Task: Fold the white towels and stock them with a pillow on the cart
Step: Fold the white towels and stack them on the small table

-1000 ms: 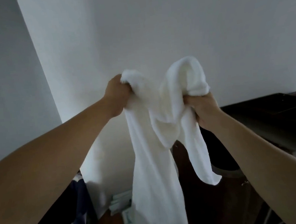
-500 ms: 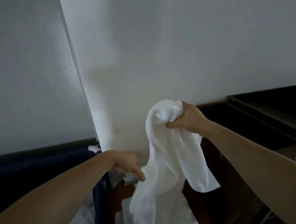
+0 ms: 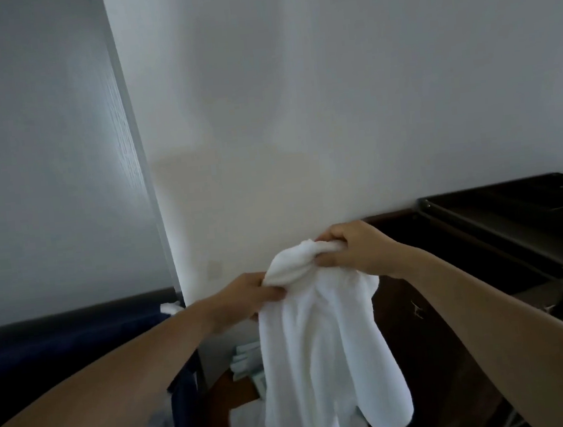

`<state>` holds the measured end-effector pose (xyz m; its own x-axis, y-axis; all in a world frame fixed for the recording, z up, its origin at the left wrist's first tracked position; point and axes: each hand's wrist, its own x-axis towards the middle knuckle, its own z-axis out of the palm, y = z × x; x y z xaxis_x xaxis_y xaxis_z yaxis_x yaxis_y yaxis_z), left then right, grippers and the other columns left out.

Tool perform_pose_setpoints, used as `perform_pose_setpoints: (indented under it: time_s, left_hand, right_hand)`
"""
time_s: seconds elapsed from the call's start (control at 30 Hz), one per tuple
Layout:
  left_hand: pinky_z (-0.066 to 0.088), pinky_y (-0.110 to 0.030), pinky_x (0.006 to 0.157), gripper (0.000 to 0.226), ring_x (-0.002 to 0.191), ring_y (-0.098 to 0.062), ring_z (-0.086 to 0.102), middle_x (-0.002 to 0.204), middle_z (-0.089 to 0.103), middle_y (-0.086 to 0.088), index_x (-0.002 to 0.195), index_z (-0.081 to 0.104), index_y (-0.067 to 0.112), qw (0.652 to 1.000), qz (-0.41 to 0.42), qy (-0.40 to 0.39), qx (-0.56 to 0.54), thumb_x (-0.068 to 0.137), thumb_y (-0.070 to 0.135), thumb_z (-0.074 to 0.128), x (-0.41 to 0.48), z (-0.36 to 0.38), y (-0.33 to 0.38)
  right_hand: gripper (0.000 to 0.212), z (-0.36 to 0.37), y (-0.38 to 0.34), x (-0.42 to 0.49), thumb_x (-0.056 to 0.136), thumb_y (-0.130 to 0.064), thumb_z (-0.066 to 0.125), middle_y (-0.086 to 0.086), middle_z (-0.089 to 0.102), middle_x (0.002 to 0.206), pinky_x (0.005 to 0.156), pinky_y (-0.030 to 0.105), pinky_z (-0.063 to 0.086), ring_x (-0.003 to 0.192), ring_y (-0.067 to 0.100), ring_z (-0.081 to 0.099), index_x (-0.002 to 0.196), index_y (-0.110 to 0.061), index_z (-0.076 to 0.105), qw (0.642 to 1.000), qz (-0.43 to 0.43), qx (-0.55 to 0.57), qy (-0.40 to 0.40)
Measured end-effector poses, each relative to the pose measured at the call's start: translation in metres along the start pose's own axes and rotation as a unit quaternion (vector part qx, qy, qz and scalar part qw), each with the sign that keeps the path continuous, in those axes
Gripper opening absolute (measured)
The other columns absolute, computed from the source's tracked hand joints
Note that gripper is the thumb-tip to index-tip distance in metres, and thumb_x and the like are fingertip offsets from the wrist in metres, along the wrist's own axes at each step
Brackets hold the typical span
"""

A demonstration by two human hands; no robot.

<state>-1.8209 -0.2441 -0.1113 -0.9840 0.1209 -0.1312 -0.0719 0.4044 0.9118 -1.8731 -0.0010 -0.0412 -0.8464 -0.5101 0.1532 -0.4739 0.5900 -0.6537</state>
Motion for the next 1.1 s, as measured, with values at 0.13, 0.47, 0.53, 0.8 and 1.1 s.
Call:
perform_pose_setpoints:
  time_s: [0.13, 0.47, 0.53, 0.8, 1.1]
  left_hand:
    - [0.056, -0.030, 0.081, 0.054, 0.103, -0.012, 0.067, 0.125, 0.061, 0.008, 0.131, 0.048, 0.036, 0.996, 0.028, -0.060, 0.053, 0.085, 0.033, 0.077, -0.006, -0.008, 0.016]
    - [0.052, -0.026, 0.097, 0.099, 0.126, -0.006, 0.050, 0.139, 0.048, 0.016, 0.149, 0.026, 0.034, 0.978, 0.189, -0.012, 0.089, 0.072, 0.028, 0.088, -0.009, 0.032, 0.036]
    - [0.050, -0.018, 0.086, 0.055, 0.116, -0.010, 0.059, 0.120, 0.061, 0.019, 0.131, 0.052, 0.034, 0.975, 0.176, 0.027, 0.133, 0.084, 0.020, 0.077, -0.008, 0.025, 0.031]
    - [0.057, -0.030, 0.061, 0.019, 0.068, -0.017, 0.073, 0.080, 0.076, -0.003, 0.077, 0.079, 0.023, 0.986, 0.016, 0.076, -0.148, 0.067, 0.034, 0.069, 0.000, 0.000, 0.037]
    - [0.052, -0.027, 0.064, 0.029, 0.067, -0.016, 0.067, 0.067, 0.071, 0.002, 0.065, 0.076, 0.019, 0.992, -0.029, 0.052, -0.107, 0.090, 0.017, 0.062, 0.006, 0.010, 0.042]
  right_hand:
    - [0.010, 0.003, -0.002, 0.005, 0.085, -0.037, 0.074, -0.012, 0.071, 0.074, 0.057, 0.017, 0.049, 0.070, 0.004, 0.066, 0.080, -0.028, 0.073, 0.995, 0.055, 0.029, 0.084]
    - [0.024, 0.011, -0.031, 0.011, 0.095, 0.004, 0.049, 0.021, 0.062, 0.098, 0.048, 0.028, 0.053, 0.072, 0.026, 0.064, 0.114, 0.012, 0.061, 0.841, 0.203, 0.499, 0.044]
    - [0.018, 0.005, -0.032, 0.008, 0.091, 0.006, 0.047, 0.021, 0.056, 0.100, 0.046, 0.027, 0.052, 0.075, 0.026, 0.060, 0.104, 0.006, 0.060, 0.836, 0.192, 0.514, -0.005]
    - [0.060, 0.007, -0.015, -0.009, 0.082, -0.032, 0.078, -0.007, 0.058, 0.121, 0.086, 0.029, 0.055, 0.103, 0.015, 0.063, 0.134, -0.043, 0.050, 0.986, -0.029, 0.164, -0.010]
    - [0.034, 0.016, -0.007, -0.006, 0.076, -0.039, 0.074, -0.014, 0.035, 0.108, 0.090, 0.041, 0.050, 0.101, 0.009, 0.036, 0.108, -0.029, 0.069, 0.960, -0.120, -0.179, 0.181]
